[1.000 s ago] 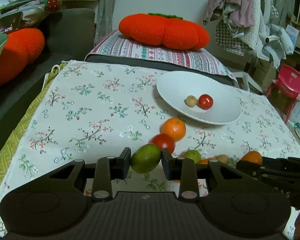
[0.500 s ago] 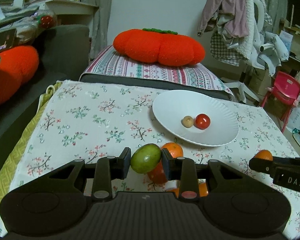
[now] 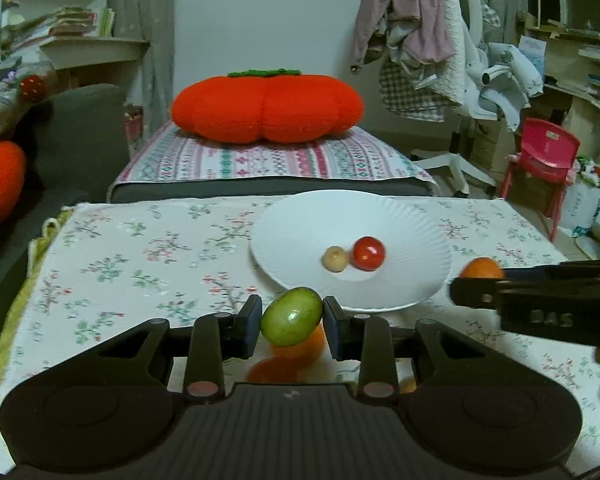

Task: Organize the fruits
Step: 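Carry the lime and orange onto the white plate and open both grippers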

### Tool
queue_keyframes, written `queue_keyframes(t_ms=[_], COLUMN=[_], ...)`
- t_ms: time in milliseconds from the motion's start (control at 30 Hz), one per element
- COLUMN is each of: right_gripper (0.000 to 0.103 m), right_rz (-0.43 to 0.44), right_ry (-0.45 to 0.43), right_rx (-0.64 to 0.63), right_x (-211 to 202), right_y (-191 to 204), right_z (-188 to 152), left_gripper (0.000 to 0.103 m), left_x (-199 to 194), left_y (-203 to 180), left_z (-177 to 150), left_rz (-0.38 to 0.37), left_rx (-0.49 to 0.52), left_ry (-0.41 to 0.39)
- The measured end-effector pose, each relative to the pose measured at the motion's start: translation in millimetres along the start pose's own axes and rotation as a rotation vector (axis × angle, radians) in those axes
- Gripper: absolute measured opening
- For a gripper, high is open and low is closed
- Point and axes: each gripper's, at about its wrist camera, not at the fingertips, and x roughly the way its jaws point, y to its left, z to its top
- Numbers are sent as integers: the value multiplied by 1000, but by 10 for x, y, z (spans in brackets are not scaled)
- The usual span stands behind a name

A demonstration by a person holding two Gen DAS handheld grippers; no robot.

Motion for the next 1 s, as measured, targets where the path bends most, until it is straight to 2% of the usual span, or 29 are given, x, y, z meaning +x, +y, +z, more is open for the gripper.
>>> queue_keyframes(t_ms=[100,233,433,567,700,867,1000], right_gripper=[31,31,31,31,31,31,32], right_rz=[-6,-8,-12,-5,-2,-4,-5], right_ry=[5,10,5,20,15,18,15], right_rx=[10,-3,-24,-20,-27,-27,-24], right_x=[83,167,248,352,393,478,509], right_y=[2,45,60,67,73,54,45], right_z=[4,10,47,36,43,47,50], left_gripper=[11,11,11,11,11,11,12], left_x=[62,170,353,455,542,623,674], left_y=[-42,-105,-74,-126,-53,-43,13], left_z=[27,71,159,151,164,173,169], left_rz=[-28,-25,-44,-32,-59,-70,-98], left_rx=[-12,7,-25,5,-31,-27,-73], left_ry=[0,-11,-14,-18,-7,-7,19])
